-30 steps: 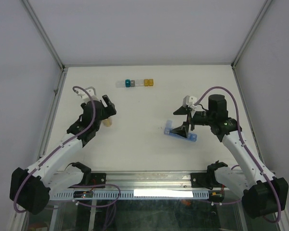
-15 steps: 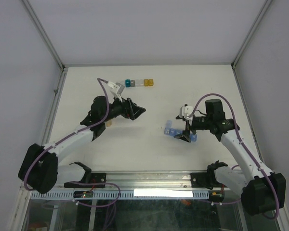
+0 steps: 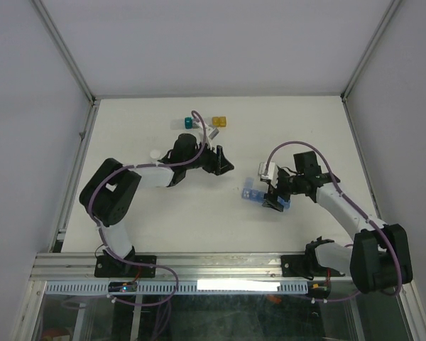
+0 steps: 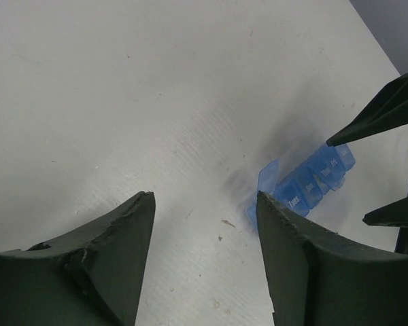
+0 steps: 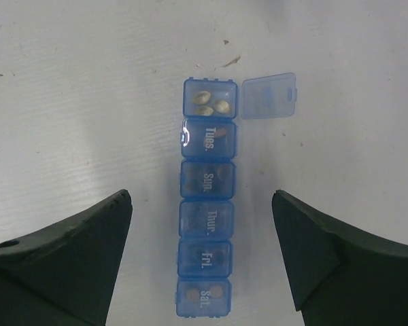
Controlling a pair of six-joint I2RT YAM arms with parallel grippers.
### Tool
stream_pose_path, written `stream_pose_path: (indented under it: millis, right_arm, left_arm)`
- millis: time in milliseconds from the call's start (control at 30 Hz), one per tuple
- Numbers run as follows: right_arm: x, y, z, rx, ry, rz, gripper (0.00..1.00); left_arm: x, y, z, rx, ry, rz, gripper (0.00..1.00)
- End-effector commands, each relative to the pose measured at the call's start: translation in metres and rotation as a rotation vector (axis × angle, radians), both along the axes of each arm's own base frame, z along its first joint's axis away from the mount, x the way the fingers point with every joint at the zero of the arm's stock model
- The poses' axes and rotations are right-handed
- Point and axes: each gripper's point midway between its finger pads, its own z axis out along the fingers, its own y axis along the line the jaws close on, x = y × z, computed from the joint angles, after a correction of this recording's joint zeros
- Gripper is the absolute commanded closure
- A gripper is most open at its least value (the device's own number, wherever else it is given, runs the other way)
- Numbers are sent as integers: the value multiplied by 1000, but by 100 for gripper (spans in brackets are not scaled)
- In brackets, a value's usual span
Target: Sort the pills into containers
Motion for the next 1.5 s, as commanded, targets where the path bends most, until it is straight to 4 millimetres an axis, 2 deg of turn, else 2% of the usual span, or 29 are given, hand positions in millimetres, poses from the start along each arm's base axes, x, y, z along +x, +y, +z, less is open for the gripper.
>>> stream_pose_path:
  millis: [0,167,333,833,967,1133,1200,1300,1467]
  right_arm:
    - [13,-2,-7,-23,-33,7,15]
    - [11,-2,-19,-39,-5,28,19]
    - [11,-6,-31,-66,27,16,25]
    - [16,-9,-46,-109,51,-11,31]
    - [21,-4,-34,-78,69,-32,33]
    - [22,8,6,68,162,-66,30]
    - [21,8,14,90,156,-69,28]
    - [20,4,6,66,136,-77,26]
    - [17,-4,-14,-23,121,-59,27]
  left_arm:
    - [17,-21,15,-34,-99,-34,42]
    - [13,-36,-8,-18,-65,-79,44]
    - [2,-44,-13,-51,-75,-149,43]
    - [5,-58,-42,-14,-8,-127,46]
    - [6,-58,-46,-4,-4,-122,45]
    - [6,-59,-48,2,1,-121,45]
    - [6,-58,-50,7,3,-120,45]
    - [6,-58,-50,7,2,-122,45]
    - [5,-59,-51,5,5,-136,46]
